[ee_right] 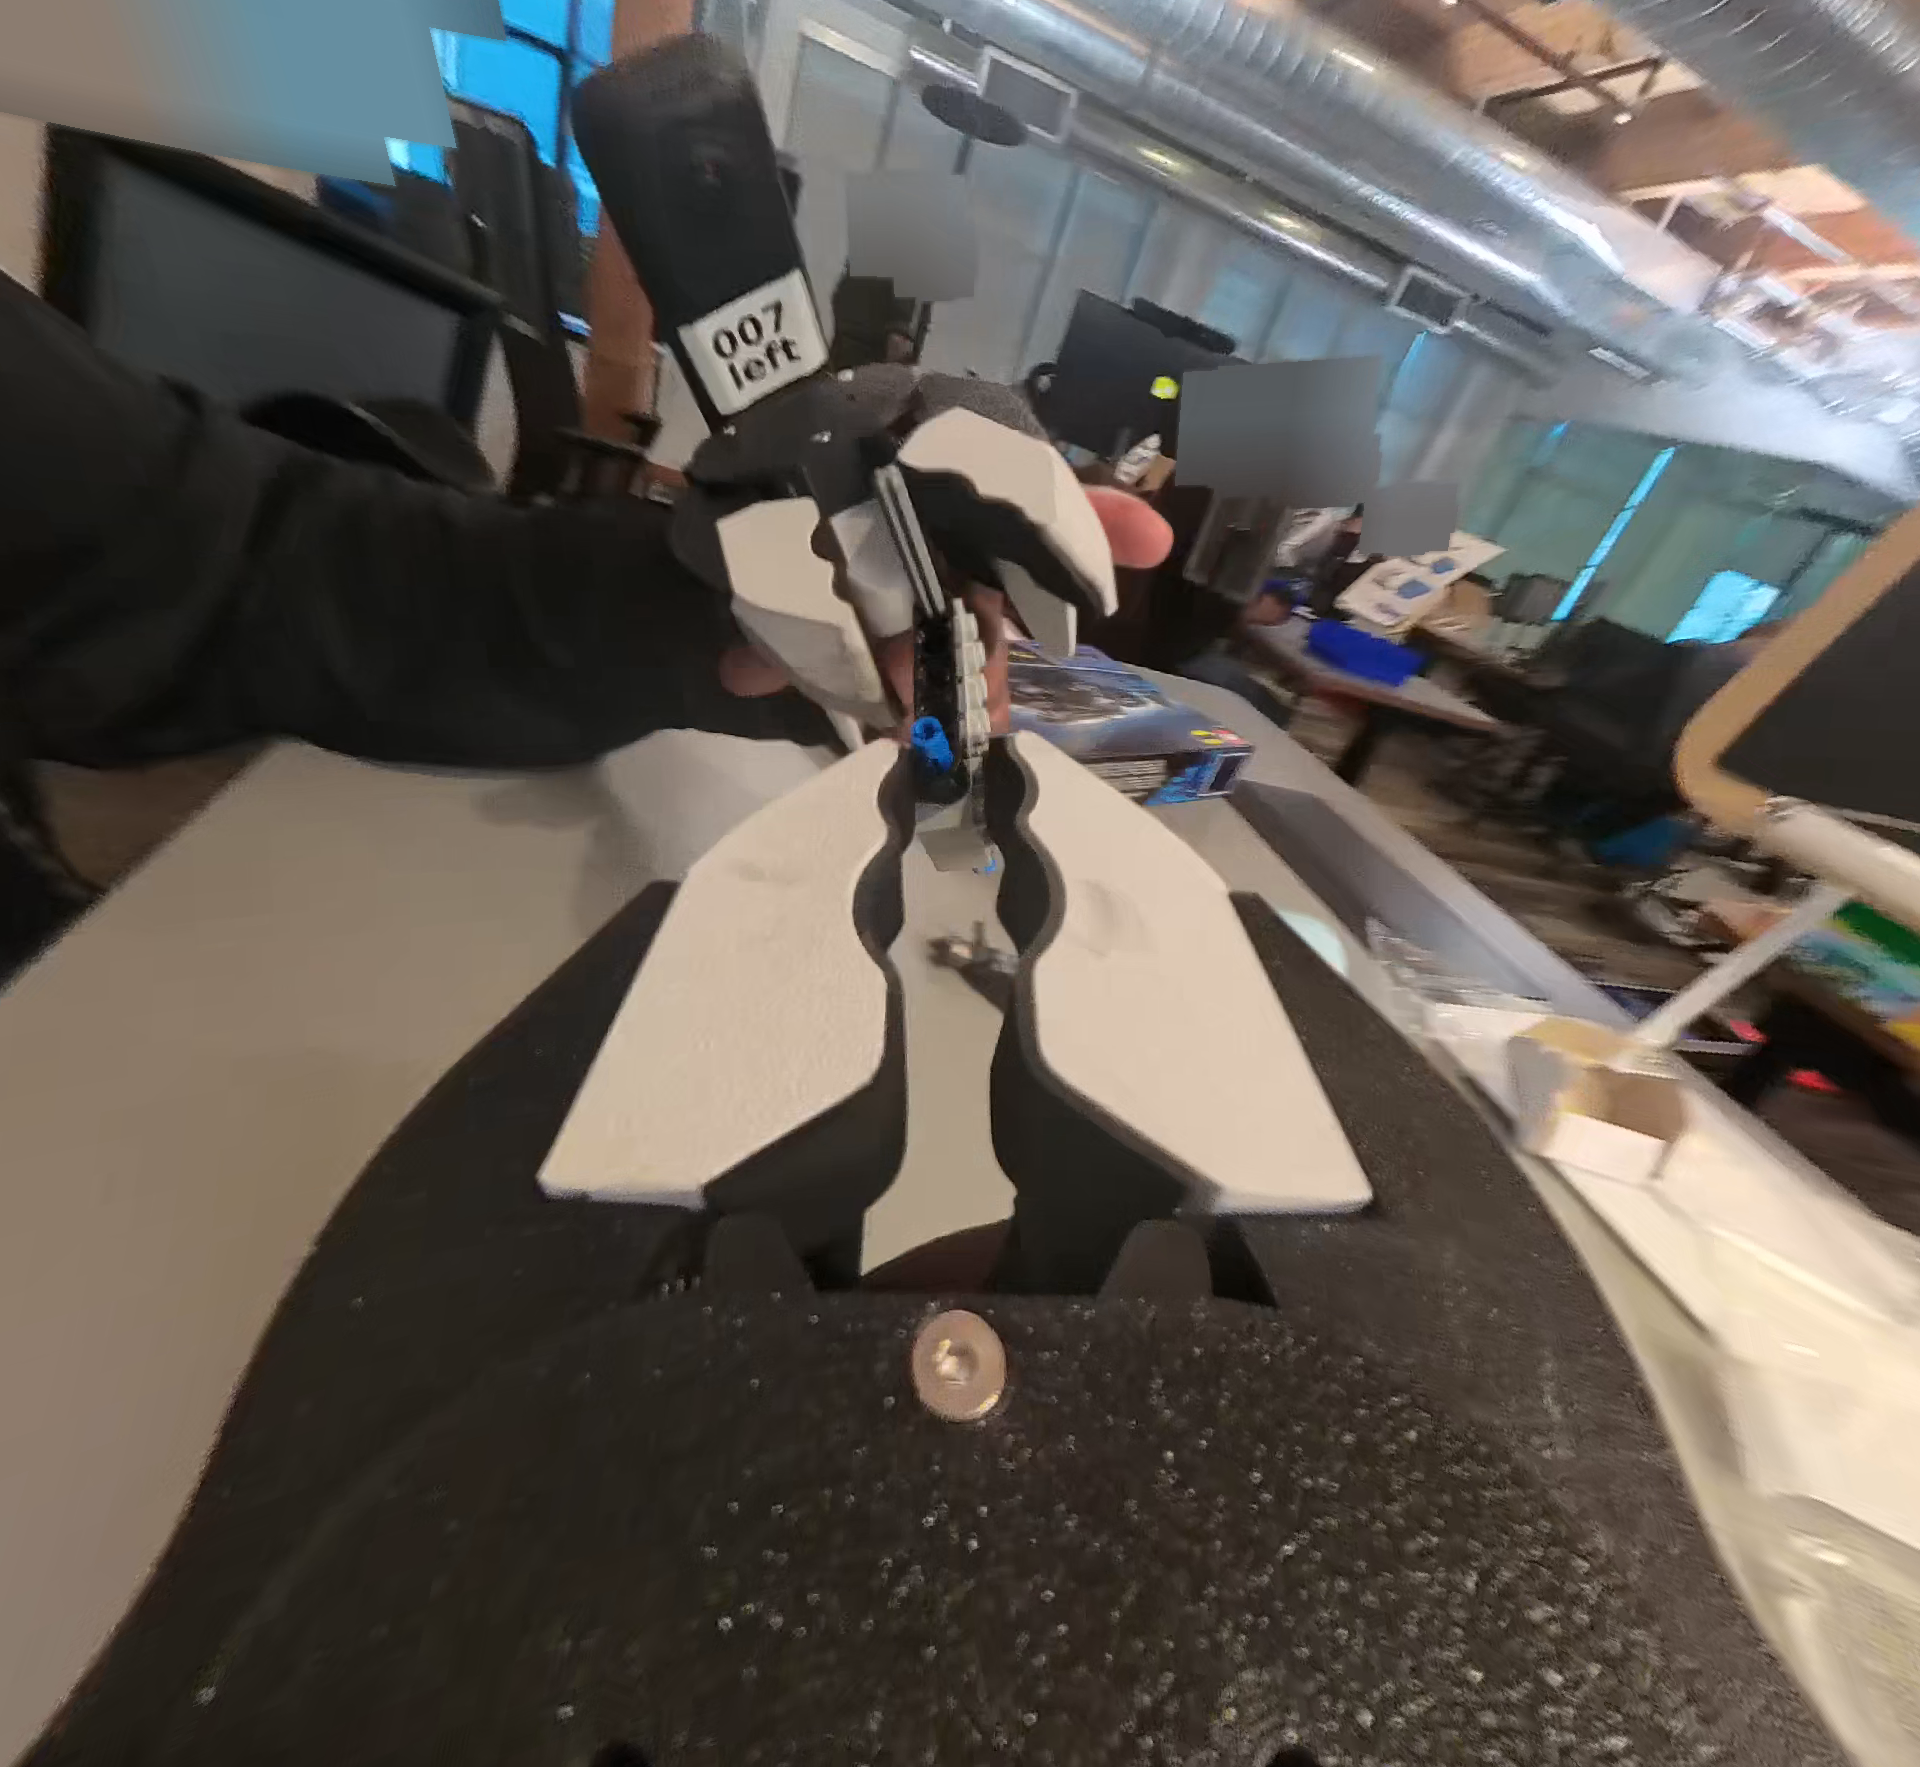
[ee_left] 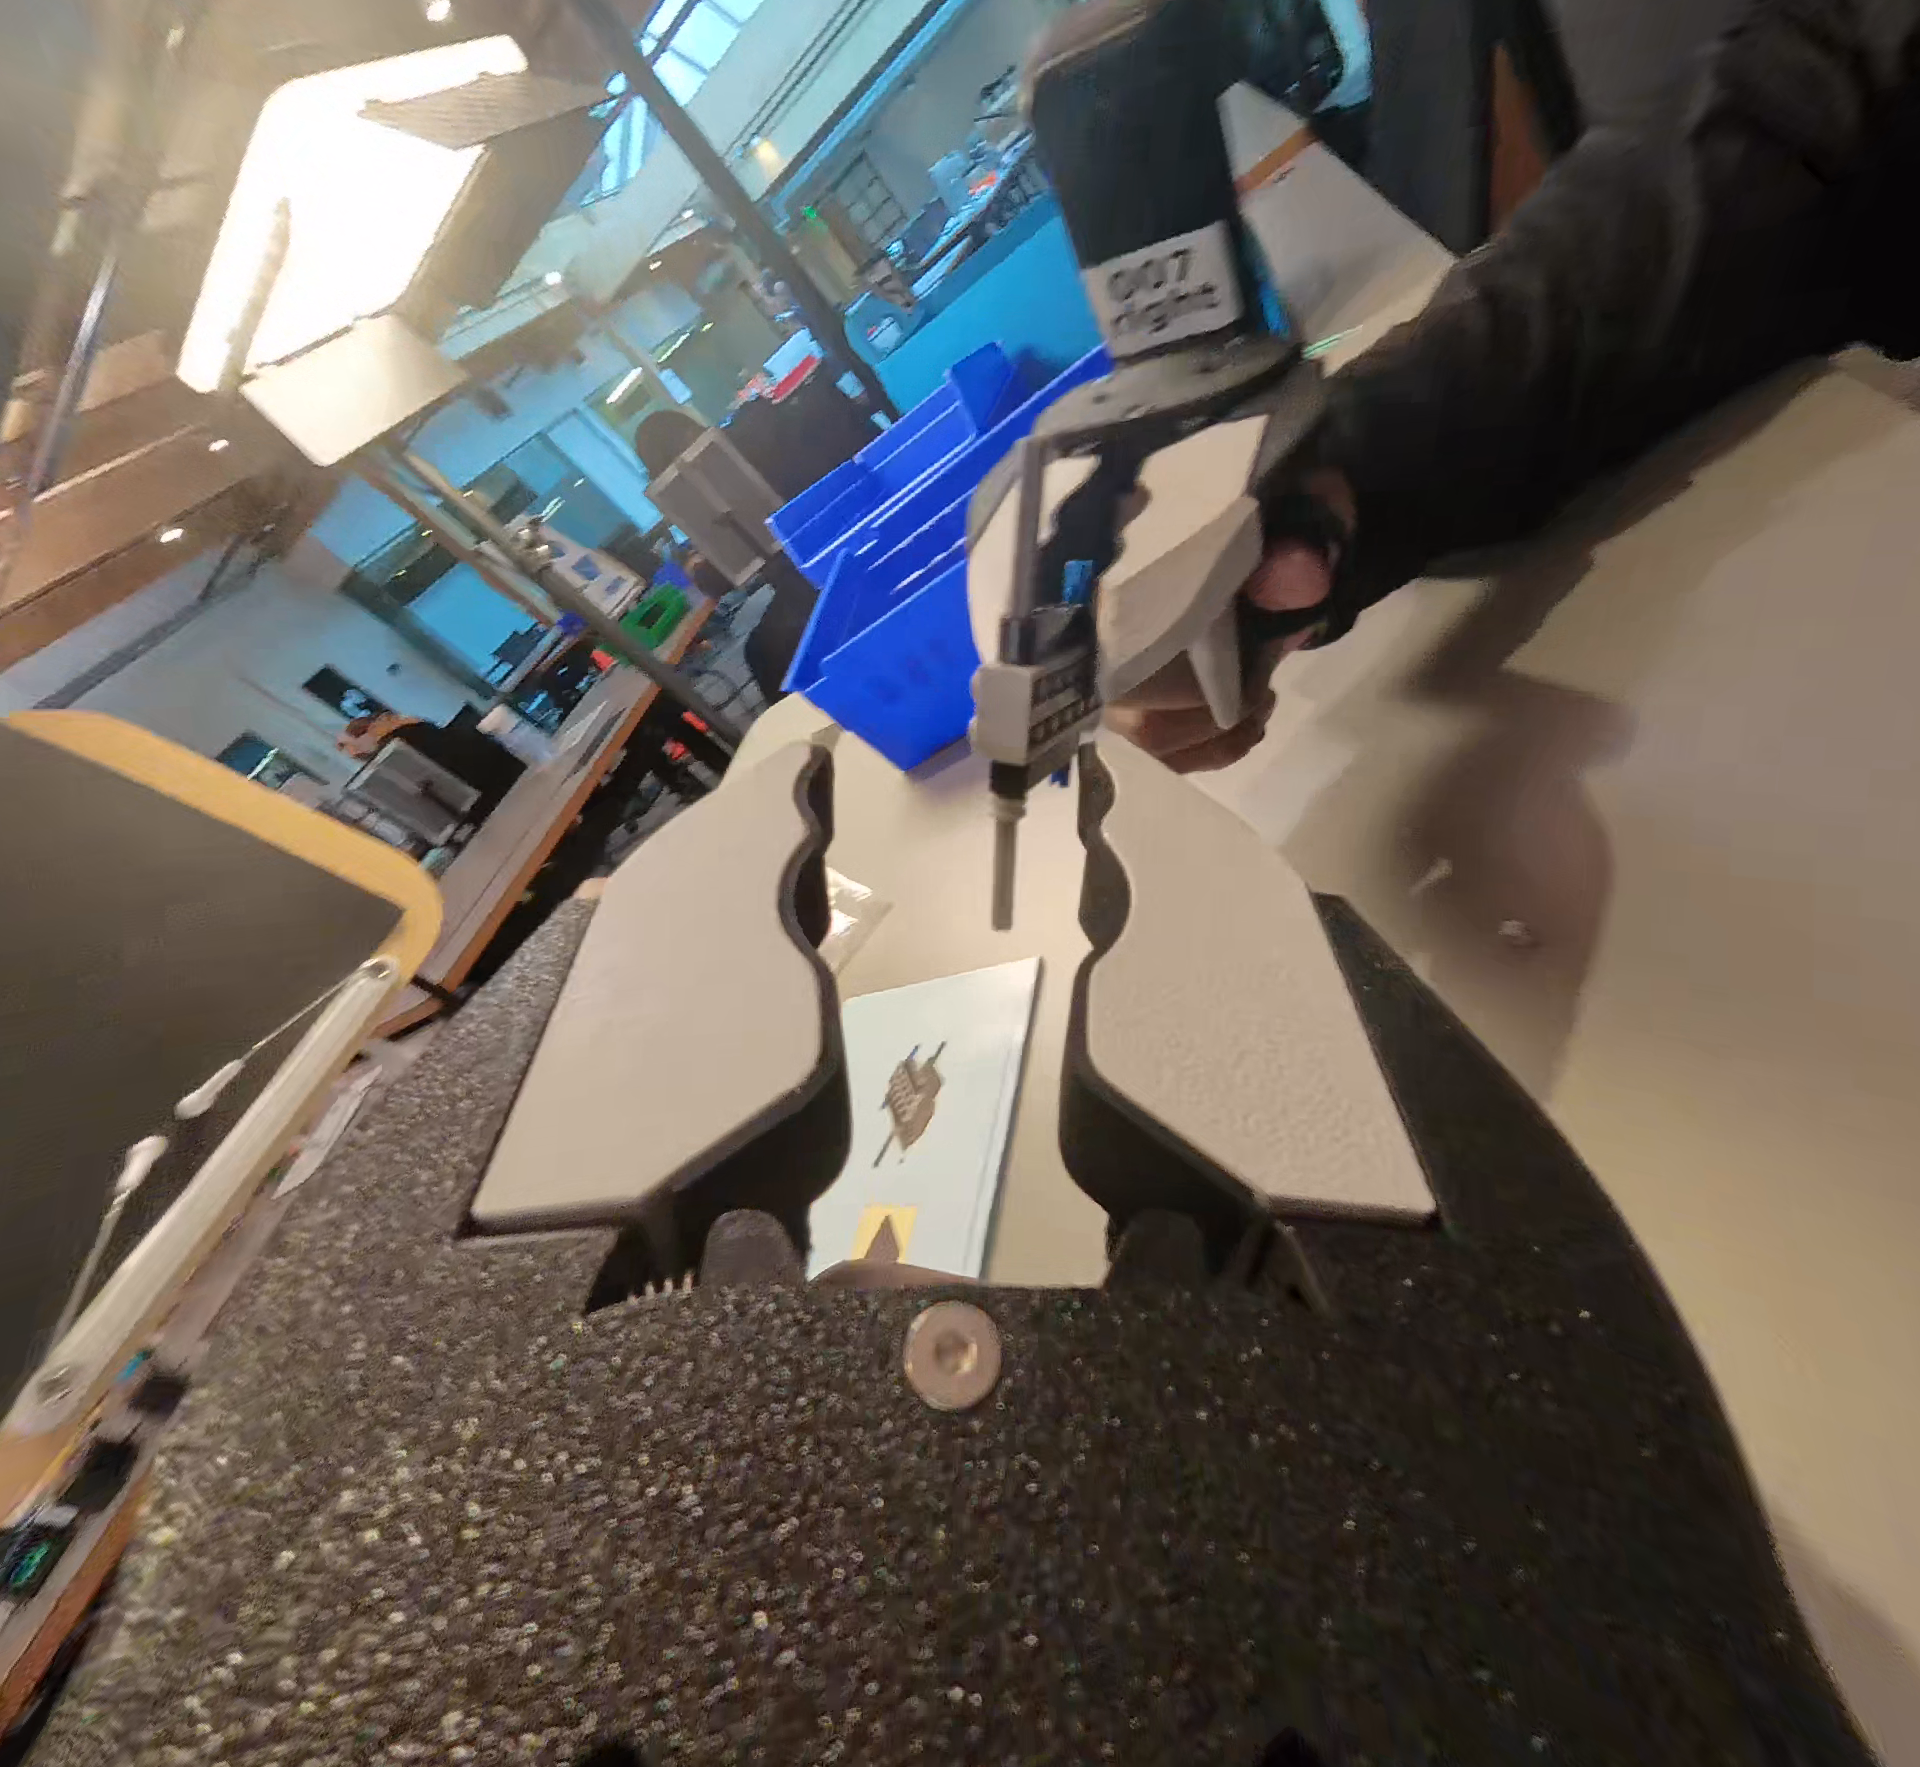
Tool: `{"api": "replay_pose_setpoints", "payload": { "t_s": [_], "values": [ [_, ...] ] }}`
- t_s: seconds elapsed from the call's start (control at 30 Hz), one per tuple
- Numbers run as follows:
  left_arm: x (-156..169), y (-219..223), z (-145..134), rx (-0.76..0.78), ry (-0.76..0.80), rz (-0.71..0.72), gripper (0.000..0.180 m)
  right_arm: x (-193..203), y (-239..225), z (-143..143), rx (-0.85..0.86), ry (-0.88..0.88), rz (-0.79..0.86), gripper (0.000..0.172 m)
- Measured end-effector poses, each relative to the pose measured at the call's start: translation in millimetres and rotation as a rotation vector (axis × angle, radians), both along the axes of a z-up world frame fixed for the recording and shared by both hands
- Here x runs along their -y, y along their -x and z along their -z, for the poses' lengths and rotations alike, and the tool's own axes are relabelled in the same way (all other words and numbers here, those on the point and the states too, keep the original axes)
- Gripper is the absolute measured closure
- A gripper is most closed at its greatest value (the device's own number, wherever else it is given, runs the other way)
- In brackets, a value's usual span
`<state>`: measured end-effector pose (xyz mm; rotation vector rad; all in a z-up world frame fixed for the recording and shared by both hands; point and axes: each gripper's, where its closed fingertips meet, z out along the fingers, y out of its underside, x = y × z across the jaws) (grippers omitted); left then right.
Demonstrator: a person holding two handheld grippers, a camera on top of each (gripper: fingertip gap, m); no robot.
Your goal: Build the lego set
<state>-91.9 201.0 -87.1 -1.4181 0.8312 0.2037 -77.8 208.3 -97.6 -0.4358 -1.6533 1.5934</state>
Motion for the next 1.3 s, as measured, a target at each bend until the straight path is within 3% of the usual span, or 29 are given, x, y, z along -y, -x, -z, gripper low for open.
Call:
{"api": "replay_pose_setpoints", "payload": {
  "t_s": [0.2,0.3,0.37,0.5,0.63,0.93,1.3],
  "values": [
    [-3,-13,11,0.044,0.037,0.057,0.164,3,0,5,0.078,0.11,-0.076,0.159],
    [-5,-9,17,0.092,0.102,0.053,0.166,-3,5,15,0.166,0.066,-0.051,0.158],
    [-7,-1,21,0.13,0.163,0.016,0.166,-14,9,29,0.277,-0.014,0.009,0.143],
    [3,10,54,0.211,0.509,-0.007,0.168,-26,-16,89,0.591,-0.275,0.012,0.142],
    [18,3,90,0.211,0.78,0.018,0.168,-11,-55,136,0.757,-0.463,-0.116,0.143],
    [28,-18,128,0.279,1.037,0.072,0.168,5,-59,157,0.756,-0.598,-0.115,0.145],
    [28,-16,141,0.152,1.055,-0.003,0.168,7,-56,162,0.74,-0.613,-0.104,0.165]
  ]
}}
